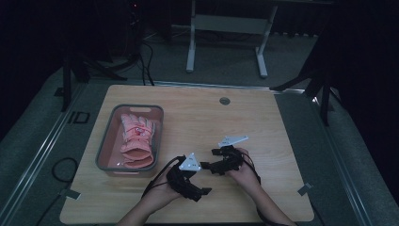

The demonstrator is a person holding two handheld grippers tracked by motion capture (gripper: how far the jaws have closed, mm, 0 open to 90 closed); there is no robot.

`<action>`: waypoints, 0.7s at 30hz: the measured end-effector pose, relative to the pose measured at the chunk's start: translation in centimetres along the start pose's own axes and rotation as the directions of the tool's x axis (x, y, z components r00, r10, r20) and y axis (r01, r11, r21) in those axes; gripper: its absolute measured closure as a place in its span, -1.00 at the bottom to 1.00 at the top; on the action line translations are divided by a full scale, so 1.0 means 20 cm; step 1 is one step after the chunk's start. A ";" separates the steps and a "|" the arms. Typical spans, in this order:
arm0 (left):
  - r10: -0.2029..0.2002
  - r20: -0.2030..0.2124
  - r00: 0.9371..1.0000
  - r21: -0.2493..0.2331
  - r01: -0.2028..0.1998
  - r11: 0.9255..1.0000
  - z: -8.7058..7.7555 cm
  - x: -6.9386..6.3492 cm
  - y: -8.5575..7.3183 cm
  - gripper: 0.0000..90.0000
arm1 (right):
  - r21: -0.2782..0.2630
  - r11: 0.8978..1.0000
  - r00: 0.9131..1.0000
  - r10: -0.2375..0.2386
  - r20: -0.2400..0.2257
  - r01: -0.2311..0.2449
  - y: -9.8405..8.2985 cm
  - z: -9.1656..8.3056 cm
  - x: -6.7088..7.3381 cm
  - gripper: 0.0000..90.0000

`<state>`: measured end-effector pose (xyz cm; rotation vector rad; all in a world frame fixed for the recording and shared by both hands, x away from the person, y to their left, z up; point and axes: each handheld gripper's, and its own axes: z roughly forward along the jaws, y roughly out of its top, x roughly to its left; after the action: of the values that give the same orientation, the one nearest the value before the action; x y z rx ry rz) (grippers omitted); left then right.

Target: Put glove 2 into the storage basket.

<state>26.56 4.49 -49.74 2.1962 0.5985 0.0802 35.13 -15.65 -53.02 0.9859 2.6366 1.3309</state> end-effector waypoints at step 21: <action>0.102 0.051 0.993 -0.008 -0.102 0.995 0.13 -0.02 -0.10 -0.73 | -0.002 0.999 0.999 -0.051 0.011 0.051 -0.15 -0.02 0.00 -0.67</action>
<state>26.15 3.48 -52.90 2.2157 0.4566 0.0787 33.43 -17.13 -54.99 0.9160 2.6331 1.3142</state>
